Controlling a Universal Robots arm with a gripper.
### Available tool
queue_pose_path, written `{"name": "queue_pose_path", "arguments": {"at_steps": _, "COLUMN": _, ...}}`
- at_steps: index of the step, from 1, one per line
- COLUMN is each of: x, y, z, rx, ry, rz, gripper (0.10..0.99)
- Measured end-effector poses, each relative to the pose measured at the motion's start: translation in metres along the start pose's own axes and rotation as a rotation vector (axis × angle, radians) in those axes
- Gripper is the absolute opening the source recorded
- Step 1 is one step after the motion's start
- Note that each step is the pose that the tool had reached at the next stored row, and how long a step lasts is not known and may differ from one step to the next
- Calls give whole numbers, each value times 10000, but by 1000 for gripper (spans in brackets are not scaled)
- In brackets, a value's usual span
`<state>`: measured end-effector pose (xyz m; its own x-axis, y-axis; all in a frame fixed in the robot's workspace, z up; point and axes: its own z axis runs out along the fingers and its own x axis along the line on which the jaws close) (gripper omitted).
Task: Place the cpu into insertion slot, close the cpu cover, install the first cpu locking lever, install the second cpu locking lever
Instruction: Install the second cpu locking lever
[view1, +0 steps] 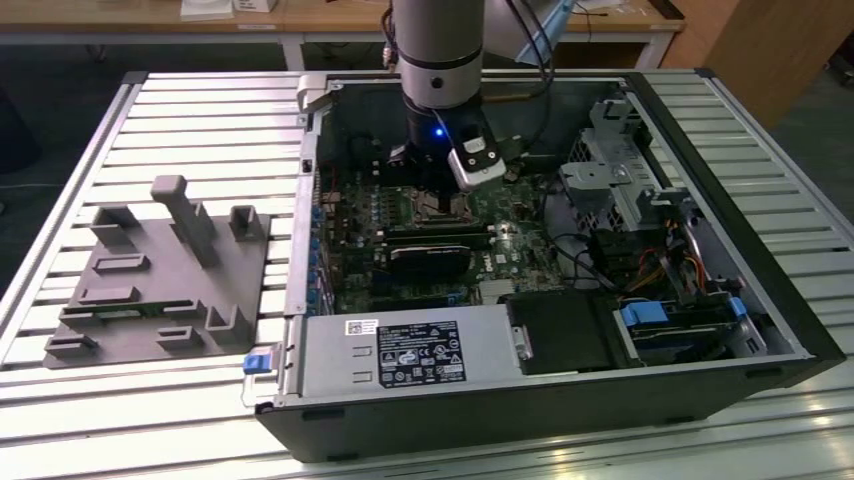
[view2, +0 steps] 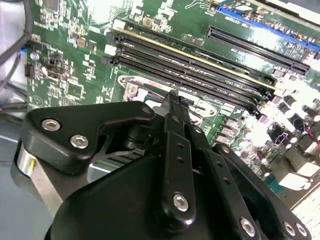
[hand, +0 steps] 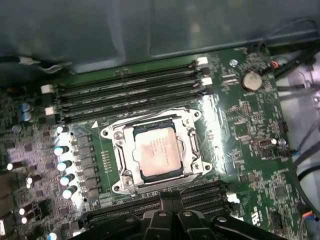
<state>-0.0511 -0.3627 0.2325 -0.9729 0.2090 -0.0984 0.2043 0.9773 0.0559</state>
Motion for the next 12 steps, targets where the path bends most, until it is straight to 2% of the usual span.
{"name": "queue_pose_path", "arguments": {"at_steps": 4, "x": 24, "y": -14, "z": 5, "rx": -34, "ry": 20, "rz": -344, "gripper": 106}}
{"name": "queue_pose_path", "arguments": {"at_steps": 9, "x": 81, "y": -73, "z": 8, "rx": -70, "ry": 29, "rz": -430, "gripper": 106}}
{"name": "queue_pose_path", "arguments": {"at_steps": 12, "x": 98, "y": -110, "z": 25, "rx": -155, "ry": 46, "rz": -432, "gripper": 106}}
